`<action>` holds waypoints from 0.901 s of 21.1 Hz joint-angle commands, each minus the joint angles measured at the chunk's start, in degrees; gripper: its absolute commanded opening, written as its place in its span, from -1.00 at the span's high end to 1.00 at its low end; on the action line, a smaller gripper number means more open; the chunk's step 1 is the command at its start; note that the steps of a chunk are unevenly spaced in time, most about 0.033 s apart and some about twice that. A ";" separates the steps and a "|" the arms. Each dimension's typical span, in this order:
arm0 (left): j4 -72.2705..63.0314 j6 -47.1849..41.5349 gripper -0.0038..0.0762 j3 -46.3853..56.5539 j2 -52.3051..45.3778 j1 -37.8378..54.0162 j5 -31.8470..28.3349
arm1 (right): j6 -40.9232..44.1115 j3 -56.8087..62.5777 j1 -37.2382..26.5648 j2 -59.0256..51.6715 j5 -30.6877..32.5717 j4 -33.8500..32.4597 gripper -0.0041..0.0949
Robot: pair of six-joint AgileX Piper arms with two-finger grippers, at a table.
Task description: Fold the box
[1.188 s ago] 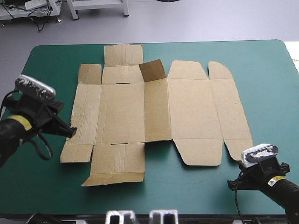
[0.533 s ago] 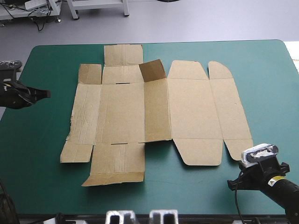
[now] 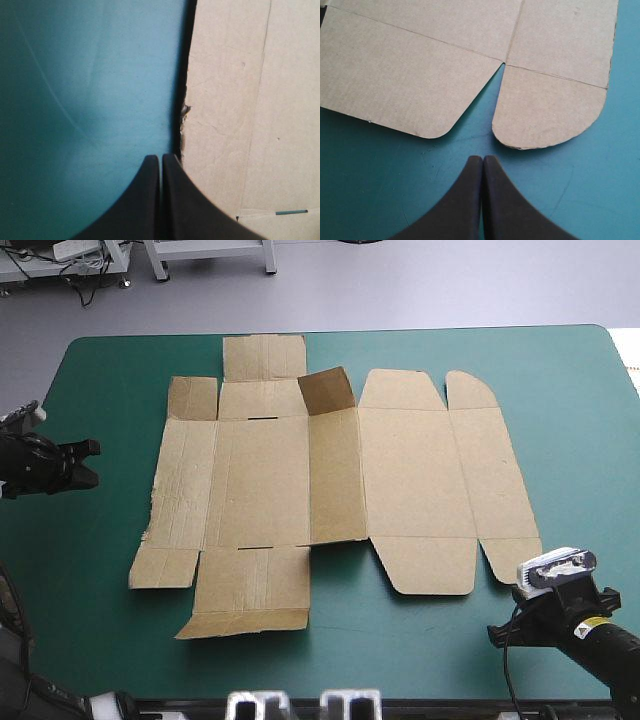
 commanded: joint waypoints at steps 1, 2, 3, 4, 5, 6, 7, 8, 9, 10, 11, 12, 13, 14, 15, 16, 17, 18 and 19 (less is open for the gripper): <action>-1.79 0.16 0.87 -1.97 -0.53 -0.01 3.39 | -0.03 -1.87 0.06 0.37 -2.90 0.37 0.97; -2.74 0.16 0.87 -1.97 0.63 -0.01 4.42 | -0.03 -1.87 0.06 0.37 -2.90 0.37 0.97; -3.96 0.16 0.86 -1.97 1.31 -0.11 4.46 | -0.03 -1.87 0.06 0.37 -2.90 0.37 0.97; -4.84 0.43 0.80 -1.97 2.20 -0.52 4.46 | 0.26 -1.87 0.06 0.37 -2.90 0.37 0.97; -4.84 1.09 0.76 -1.97 2.64 -1.01 4.46 | 0.49 -1.87 0.06 0.37 -2.90 0.37 0.96; -4.58 2.65 0.63 -1.97 3.44 -2.12 4.46 | 1.20 -1.87 0.06 0.37 -2.90 0.37 0.96; -4.44 3.19 0.54 -1.97 4.03 -2.78 4.46 | 1.50 -1.87 0.06 0.37 -2.90 0.37 0.96; -3.94 3.17 0.35 -1.97 5.01 -4.00 4.46 | 1.95 -1.87 0.06 0.37 -2.90 0.37 0.96; -3.50 3.17 0.16 -1.97 5.68 -5.16 4.46 | 1.95 -1.87 0.06 0.37 -2.90 0.37 0.96; -3.03 3.17 0.08 -1.97 6.04 -5.73 4.46 | 2.10 -1.87 0.06 0.37 -2.90 0.37 0.96; -2.32 3.17 0.01 -1.97 6.45 -6.62 4.46 | 2.36 -1.87 0.06 0.37 -2.90 0.37 0.96; -2.13 3.17 0.02 -1.97 6.47 -6.76 4.46 | 2.61 -1.87 0.06 0.37 -2.90 0.37 0.96; -2.13 3.17 0.02 -1.85 6.71 -6.86 4.46 | 2.77 -1.87 0.06 0.37 -2.90 0.37 0.96; -2.13 3.17 0.02 -1.63 6.71 -6.86 4.46 | 3.01 -1.87 0.06 0.37 -2.90 0.37 0.96; -2.13 3.17 0.02 -1.18 6.71 -6.86 4.46 | 3.01 -1.87 0.06 0.37 -2.90 0.37 0.96; -2.22 3.17 0.02 -0.72 6.71 -6.86 4.46 | 3.01 -1.87 0.06 0.37 -2.90 0.37 0.96; -2.35 3.17 0.02 -0.05 6.71 -6.86 4.46 | 3.01 -1.87 0.06 0.37 -2.90 0.37 0.96; -2.35 3.17 0.02 0.64 6.71 -6.86 4.46 | 3.01 -1.87 0.06 0.37 -2.90 0.37 0.96; -2.35 3.82 0.02 1.20 6.71 -6.86 4.46 | 3.01 -1.87 0.06 0.37 -2.90 0.37 0.96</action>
